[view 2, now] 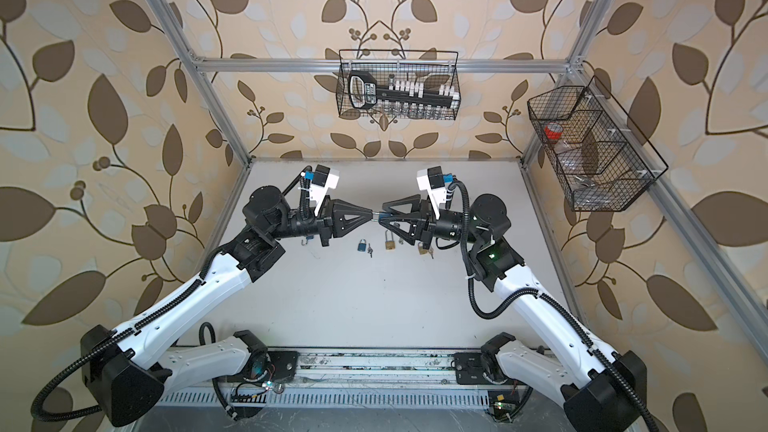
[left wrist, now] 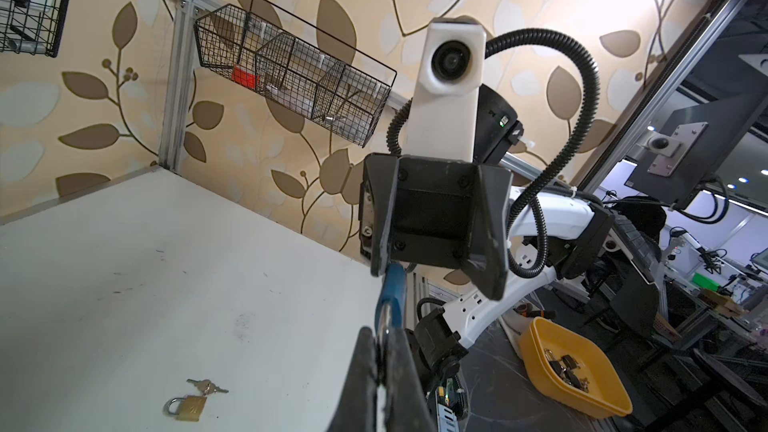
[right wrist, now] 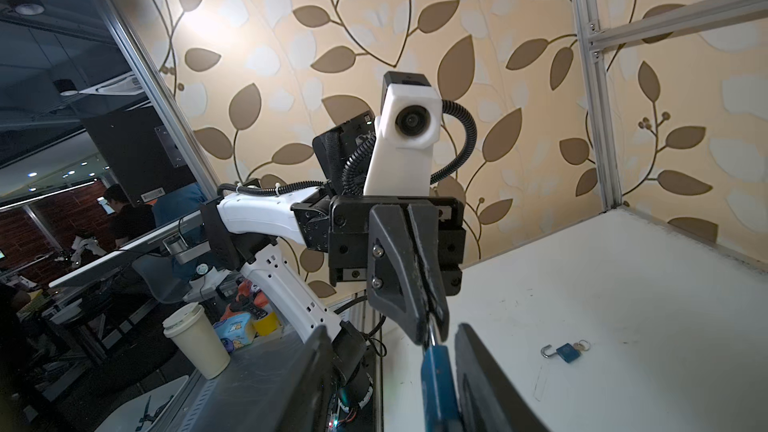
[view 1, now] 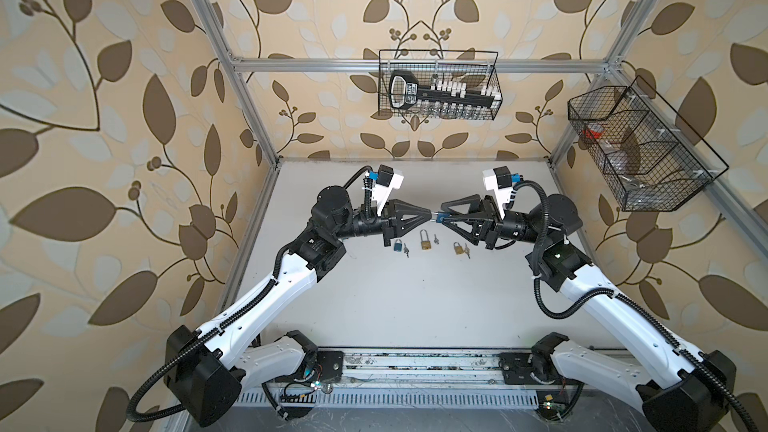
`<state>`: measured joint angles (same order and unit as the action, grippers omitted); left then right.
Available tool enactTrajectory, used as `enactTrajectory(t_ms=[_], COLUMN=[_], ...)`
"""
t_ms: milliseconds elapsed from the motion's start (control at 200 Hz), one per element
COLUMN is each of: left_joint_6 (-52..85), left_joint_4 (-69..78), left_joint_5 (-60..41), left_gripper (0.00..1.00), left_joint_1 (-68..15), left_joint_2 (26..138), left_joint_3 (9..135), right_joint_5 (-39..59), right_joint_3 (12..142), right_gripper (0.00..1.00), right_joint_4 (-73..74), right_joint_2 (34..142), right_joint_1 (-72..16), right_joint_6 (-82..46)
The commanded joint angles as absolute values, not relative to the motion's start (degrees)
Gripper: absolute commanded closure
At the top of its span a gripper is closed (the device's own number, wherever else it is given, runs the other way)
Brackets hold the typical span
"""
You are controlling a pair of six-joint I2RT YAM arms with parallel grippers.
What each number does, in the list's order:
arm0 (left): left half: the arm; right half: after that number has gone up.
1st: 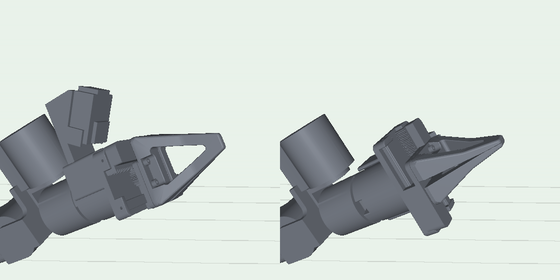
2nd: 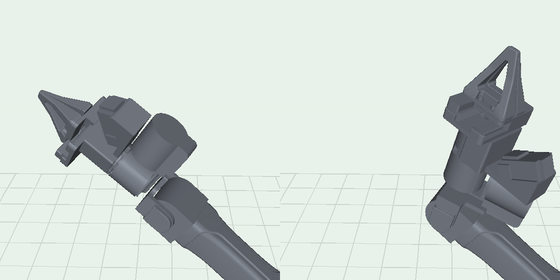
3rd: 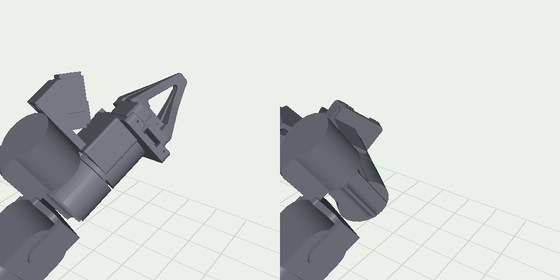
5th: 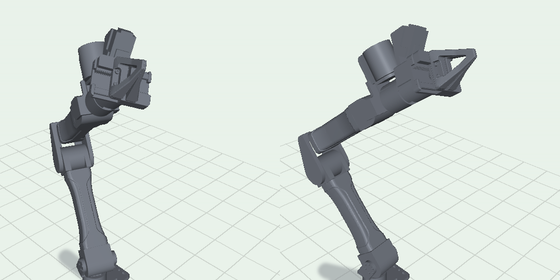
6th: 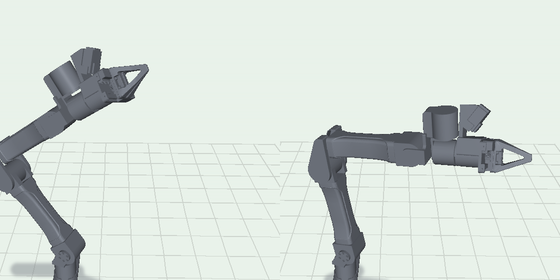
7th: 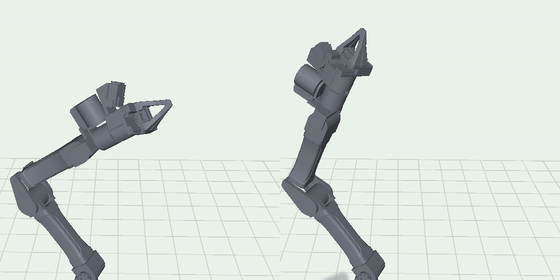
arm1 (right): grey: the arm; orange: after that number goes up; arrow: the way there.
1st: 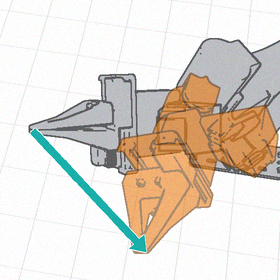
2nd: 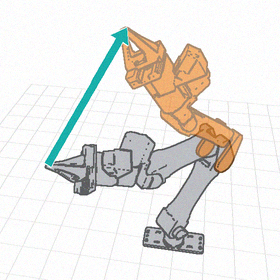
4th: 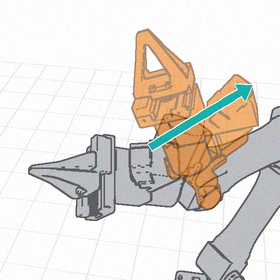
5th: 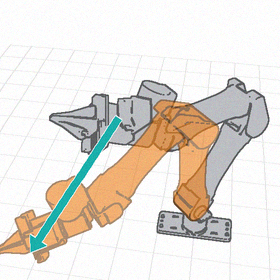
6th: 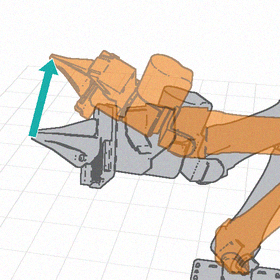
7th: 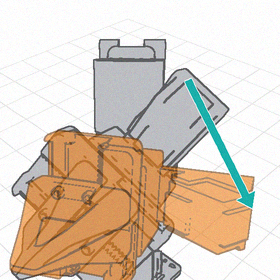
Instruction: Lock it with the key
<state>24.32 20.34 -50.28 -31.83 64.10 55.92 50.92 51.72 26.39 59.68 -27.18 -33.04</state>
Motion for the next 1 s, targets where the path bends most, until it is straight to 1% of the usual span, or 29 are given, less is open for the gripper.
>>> enactTrajectory(t_ms=[0,145,295,385,526,581,636,681,751,926,996], left_joint_6=[27.1,26.5,25.5,25.0,24.6,24.5,24.5,24.5,24.3,21.7,21.4], left_joint_4=[27.2,26.7,25.7,25.1,24.8,24.7,24.5,24.5,24.2,21.1,20.8], left_joint_5=[-49.5,-50.0,-49.6,-49.7,-49.3,-49.4,-49.4,-49.4,-49.3,-49.3,-49.5], left_gripper=[1.0,1.0,1.0,1.0,1.0,1.0,1.0,1.0,1.0,1.0,0.88], left_joint_1=[-31.6,-31.6,-31.6,-31.6,-31.6,-31.6,-31.6,-31.6,-31.6,-31.6,-31.6], left_joint_2=[62.0,61.5,61.1,61.0,60.7,60.9,60.8,60.7,60.6,60.3,60.4], left_joint_3=[56.1,56.0,56.0,56.2,56.4,56.5,56.6,56.5,56.5,57.3,57.4], right_joint_5=[50.1,50.4,50.4,50.5,50.6,50.8,50.8,50.8,50.9,51.0,50.9], right_joint_3=[51.1,51.3,51.3,51.2,51.1,51.1,51.2,51.2,51.2,51.6,51.6], right_gripper=[0.51,0.52,0.61,0.7,0.74,0.78,0.82,0.87,1.0,1.0,1.0], right_joint_4=[28.9,28.0,27.9,27.9,27.7,27.6,27.6,27.6,27.6,27.8,27.8], right_joint_2=[60.0,61.1,60.7,60.6,60.6,60.6,60.6,60.6,60.5,60.0,59.8], right_joint_1=[-27.1,-27.1,-27.1,-27.1,-27.1,-27.1,-27.1,-27.1,-27.1,-27.1,-27.1], right_joint_6=[-34.5,-35.0,-34.9,-34.8,-34.9,-34.9,-34.9,-34.9,-35.1,-35.3,-35.2])
